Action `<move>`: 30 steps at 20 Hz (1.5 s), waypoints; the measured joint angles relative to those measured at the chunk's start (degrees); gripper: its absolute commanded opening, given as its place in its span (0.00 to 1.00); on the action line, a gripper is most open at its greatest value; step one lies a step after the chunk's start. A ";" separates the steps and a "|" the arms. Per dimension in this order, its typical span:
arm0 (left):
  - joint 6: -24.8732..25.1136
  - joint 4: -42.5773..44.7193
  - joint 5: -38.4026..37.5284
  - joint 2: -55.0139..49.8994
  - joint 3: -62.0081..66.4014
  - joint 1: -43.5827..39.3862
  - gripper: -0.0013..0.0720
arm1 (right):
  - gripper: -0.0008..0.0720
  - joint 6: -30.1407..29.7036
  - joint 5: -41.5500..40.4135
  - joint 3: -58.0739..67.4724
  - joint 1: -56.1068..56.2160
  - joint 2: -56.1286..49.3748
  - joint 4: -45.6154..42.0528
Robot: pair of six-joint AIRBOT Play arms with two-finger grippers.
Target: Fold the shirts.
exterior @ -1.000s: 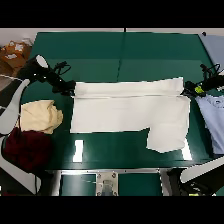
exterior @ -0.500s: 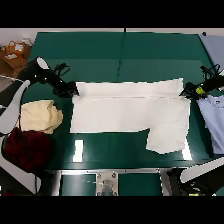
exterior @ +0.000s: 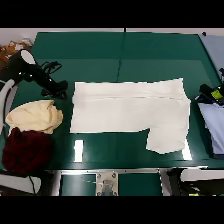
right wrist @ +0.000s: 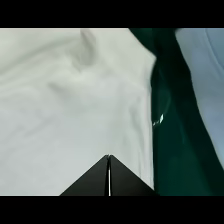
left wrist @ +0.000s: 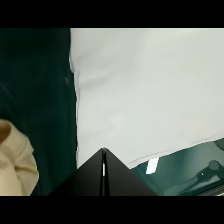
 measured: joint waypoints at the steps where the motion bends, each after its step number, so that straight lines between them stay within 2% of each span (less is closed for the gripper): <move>1: -0.63 1.11 1.25 3.58 -3.98 -0.98 0.04 | 0.03 1.07 -0.09 -3.63 -0.37 3.04 -0.96; 3: -2.62 2.64 5.60 12.22 -14.05 -3.87 0.05 | 0.03 3.39 -0.72 -11.98 -0.96 10.29 -3.54; 4: -4.20 3.17 8.33 16.65 -19.65 -5.64 0.20 | 0.03 4.35 -1.22 -15.76 -1.18 13.79 -5.14; 5: -5.95 3.76 11.06 20.35 -24.70 -7.23 0.71 | 0.04 5.35 -1.81 -19.34 -1.29 17.31 -6.62; 6: -7.98 3.87 14.08 23.78 -29.68 -9.07 0.94 | 0.17 6.67 -2.54 -22.80 -1.40 21.00 -7.91; 7: -9.90 3.74 16.50 26.18 -33.86 -10.93 0.93 | 0.40 7.89 -2.89 -25.68 -1.46 24.02 -9.03; 8: -11.87 3.72 19.21 27.98 -37.79 -12.96 0.93 | 0.48 8.90 -3.32 -28.30 -1.51 26.88 -9.75; 13: -18.97 -0.46 34.86 31.47 -50.31 -21.24 0.93 | 0.48 12.00 -3.41 -35.19 -1.60 33.68 -10.78; 14: -20.09 -1.25 38.56 31.67 -51.74 -22.08 0.90 | 0.50 12.31 -3.41 -35.93 -1.60 34.21 -10.49; 15: -21.00 -1.97 41.46 31.65 -52.83 -22.73 0.75 | 0.53 12.46 -3.54 -36.65 -1.60 34.53 -10.10; 16: -21.66 -2.47 44.24 31.32 -53.53 -23.21 0.69 | 0.54 12.61 -3.82 -37.38 -1.60 34.75 -9.49; 18: -22.62 -4.02 49.37 29.90 -54.38 -23.65 0.68 | 0.63 12.81 -4.68 -39.10 -1.60 35.01 -8.44; 19: -22.88 -4.81 51.30 29.05 -54.49 -23.87 0.68 | 0.63 12.87 -5.07 -40.02 -1.60 35.12 -7.98; 20: -23.12 -5.33 53.77 28.13 -54.64 -24.00 0.47 | 0.63 12.96 -5.33 -40.79 -1.60 35.17 -7.67; 21: -23.23 -5.29 55.12 27.36 -54.77 -24.02 0.06 | 0.63 13.00 -5.51 -41.44 -1.60 35.21 -7.48; 25: -22.18 -4.98 57.13 25.99 -54.47 -24.11 0.05 | 0.63 12.96 -5.35 -42.71 -1.60 35.28 -6.86; 30: -19.85 -3.56 55.60 25.42 -52.43 -24.13 0.05 | 0.63 11.82 -4.07 -45.88 -1.60 35.26 -4.83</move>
